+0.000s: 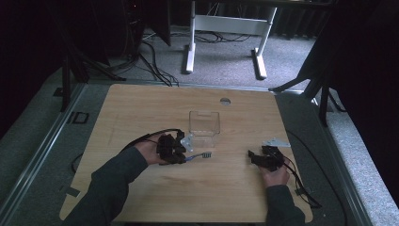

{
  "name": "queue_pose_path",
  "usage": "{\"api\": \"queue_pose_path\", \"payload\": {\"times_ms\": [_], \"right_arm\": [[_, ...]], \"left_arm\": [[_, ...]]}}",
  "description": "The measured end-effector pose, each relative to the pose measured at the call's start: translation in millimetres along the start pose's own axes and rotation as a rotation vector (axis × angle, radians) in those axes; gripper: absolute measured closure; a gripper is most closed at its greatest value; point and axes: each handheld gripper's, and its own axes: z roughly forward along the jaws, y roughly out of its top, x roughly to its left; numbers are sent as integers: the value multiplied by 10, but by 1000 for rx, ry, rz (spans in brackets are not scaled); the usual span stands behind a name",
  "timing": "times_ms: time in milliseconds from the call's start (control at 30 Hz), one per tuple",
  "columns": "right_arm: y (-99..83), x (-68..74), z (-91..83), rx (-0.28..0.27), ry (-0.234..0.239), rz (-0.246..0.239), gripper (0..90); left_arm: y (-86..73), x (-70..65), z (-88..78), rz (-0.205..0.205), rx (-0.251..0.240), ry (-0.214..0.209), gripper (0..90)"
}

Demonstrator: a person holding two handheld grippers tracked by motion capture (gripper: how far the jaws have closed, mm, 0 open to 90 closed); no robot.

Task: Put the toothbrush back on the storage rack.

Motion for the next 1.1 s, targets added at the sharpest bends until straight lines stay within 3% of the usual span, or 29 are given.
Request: {"api": "queue_pose_path", "payload": {"times_ms": [767, 1100], "right_arm": [[1, 1, 0, 1, 0, 2, 314], [1, 1, 1, -1, 0, 2, 314]], "left_arm": [[20, 105, -139, -85, -123, 73, 833], [21, 130, -141, -111, -150, 97, 833]]}}
